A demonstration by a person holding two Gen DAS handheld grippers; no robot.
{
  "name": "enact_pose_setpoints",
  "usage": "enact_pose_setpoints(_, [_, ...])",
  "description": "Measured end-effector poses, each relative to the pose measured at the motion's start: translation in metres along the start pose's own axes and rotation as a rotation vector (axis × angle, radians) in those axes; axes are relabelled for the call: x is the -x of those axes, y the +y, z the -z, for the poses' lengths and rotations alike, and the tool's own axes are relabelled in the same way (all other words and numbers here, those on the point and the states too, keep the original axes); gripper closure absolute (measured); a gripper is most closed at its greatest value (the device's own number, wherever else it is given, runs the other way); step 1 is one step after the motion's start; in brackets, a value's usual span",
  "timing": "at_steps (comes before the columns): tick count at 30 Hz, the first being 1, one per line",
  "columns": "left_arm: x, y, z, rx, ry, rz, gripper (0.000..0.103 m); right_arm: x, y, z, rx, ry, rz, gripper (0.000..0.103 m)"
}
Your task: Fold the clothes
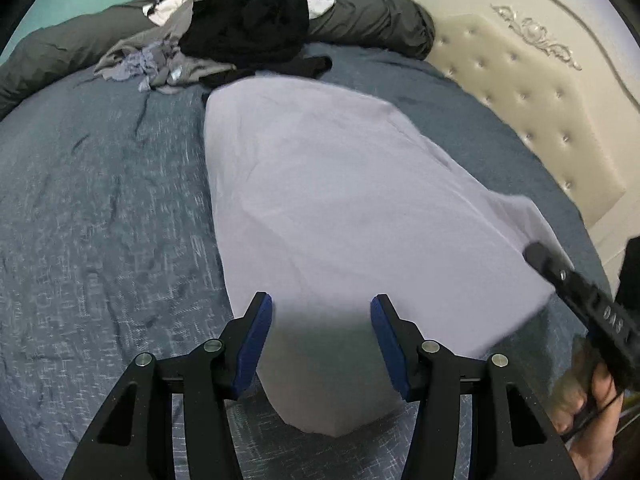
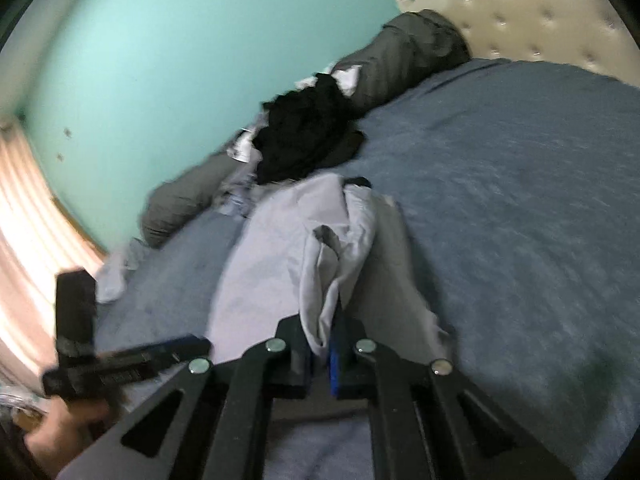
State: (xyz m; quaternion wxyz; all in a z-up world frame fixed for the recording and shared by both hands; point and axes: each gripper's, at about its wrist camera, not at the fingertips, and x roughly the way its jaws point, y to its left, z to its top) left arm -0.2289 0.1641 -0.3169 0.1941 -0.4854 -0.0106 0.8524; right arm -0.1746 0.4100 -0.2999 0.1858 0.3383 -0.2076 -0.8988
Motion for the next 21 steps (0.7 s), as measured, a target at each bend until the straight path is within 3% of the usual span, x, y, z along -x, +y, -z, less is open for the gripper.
enact_pose_setpoints(4, [-0.021,-0.008,0.006,-0.038,0.046,-0.04,0.047,-0.009,-0.015,0.007,-0.069,0.067,0.037,0.097])
enact_pose_setpoints(9, [-0.03,-0.005,0.008,-0.038,0.063,-0.041,0.047,0.001,-0.001,-0.004,-0.01,0.023,0.039,0.085])
enact_pose_setpoints(17, [-0.029,-0.008,0.011,-0.043,0.06,-0.043,0.047,0.017,0.02,-0.022,0.083,-0.048,0.041,0.084])
enact_pose_setpoints(21, [-0.029,-0.005,0.01,-0.037,0.062,-0.032,0.047,-0.022,0.024,-0.013,0.101,0.095,0.058,0.089])
